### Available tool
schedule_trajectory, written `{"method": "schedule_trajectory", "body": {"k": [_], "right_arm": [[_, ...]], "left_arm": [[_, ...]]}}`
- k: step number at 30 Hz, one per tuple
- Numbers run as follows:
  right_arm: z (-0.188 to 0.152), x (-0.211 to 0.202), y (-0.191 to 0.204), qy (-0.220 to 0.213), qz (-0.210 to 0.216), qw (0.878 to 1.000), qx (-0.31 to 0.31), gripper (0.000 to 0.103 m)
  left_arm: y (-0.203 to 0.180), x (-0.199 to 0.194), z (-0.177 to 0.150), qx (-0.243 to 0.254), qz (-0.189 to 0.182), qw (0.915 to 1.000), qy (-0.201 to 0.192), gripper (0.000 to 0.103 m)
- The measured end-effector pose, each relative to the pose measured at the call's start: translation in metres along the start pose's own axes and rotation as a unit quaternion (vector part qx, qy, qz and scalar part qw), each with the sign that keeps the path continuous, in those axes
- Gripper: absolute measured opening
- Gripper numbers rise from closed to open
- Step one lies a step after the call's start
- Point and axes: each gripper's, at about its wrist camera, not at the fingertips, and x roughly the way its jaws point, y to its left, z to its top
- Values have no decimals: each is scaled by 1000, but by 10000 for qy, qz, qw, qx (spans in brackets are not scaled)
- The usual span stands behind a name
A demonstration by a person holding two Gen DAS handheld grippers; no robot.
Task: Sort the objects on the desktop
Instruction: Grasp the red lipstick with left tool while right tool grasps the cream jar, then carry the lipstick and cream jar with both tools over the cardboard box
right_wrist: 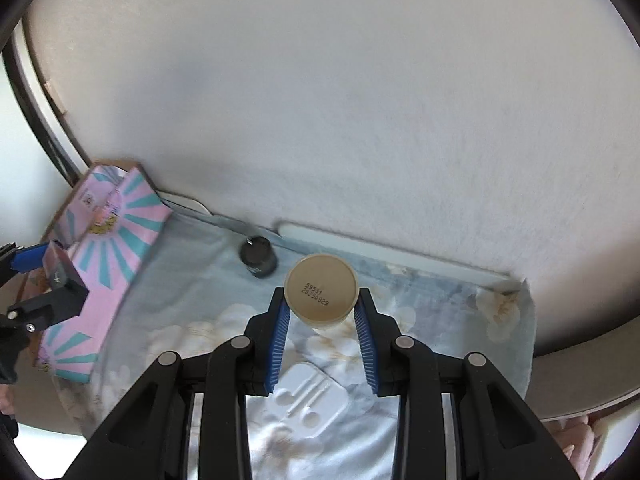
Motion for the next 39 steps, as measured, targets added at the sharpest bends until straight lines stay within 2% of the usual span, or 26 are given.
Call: {"method": "schedule_trajectory", "body": {"k": [1, 11, 22, 26, 33, 39], "right_arm": [[5, 4, 19, -16, 15, 10000, -34, 30], [40, -17, 87, -218, 230, 9974, -649, 30], [65, -12, 179, -174, 732, 9864, -1461, 30], [72, -1, 213, -8, 1044, 9808, -1648, 30], [75, 22, 273, 355, 1162, 9641, -2359, 30], [67, 43, 317, 611, 1376, 9511, -2697, 30]], "left_arm": [[4, -7, 1, -31, 1, 10000, -40, 83], [49, -59, 1, -299, 215, 9987, -343, 83], [105, -85, -14, -678, 482, 9955, -445, 83], [123, -87, -25, -726, 648, 9945, -375, 83], [157, -83, -46, -973, 714, 9925, -205, 83], [178, -78, -65, -1111, 763, 9909, -62, 83]]}}
